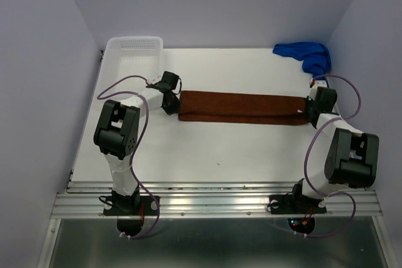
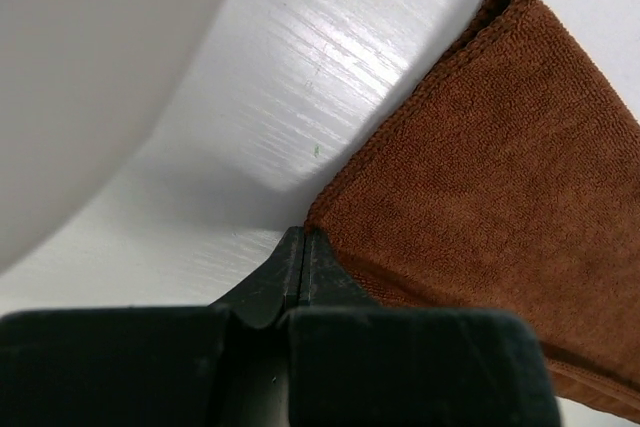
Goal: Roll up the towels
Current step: Fold the towel
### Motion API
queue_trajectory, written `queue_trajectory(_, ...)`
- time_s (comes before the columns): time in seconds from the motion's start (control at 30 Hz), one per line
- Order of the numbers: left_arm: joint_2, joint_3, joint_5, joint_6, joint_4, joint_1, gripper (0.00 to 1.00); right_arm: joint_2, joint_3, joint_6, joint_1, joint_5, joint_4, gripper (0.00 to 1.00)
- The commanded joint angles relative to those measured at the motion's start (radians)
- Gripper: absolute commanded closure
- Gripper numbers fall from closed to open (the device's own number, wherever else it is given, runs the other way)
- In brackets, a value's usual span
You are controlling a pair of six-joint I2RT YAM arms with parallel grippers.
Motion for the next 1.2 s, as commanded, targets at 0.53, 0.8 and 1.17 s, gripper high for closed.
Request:
queue_trajectory(0.53,-0.173,0.104,-0.068,0.073,-0.236,-0.02,0.01,-0.333,0.055,0.142,-0.011,-0.28,-0.145,0.0)
queue_trajectory(0.8,-0.086,0.28,-0.03,0.15,-0.207,-0.079,0.01,-0.178,0.191,0.39,-0.011,-0.411,-0.162,0.0)
queue_trajectory(1.17,0.086,0.397,-0.03,0.174,-0.228,-0.092,0.01,0.083,0.354,0.455,-0.024,-0.006,-0.362,0.0)
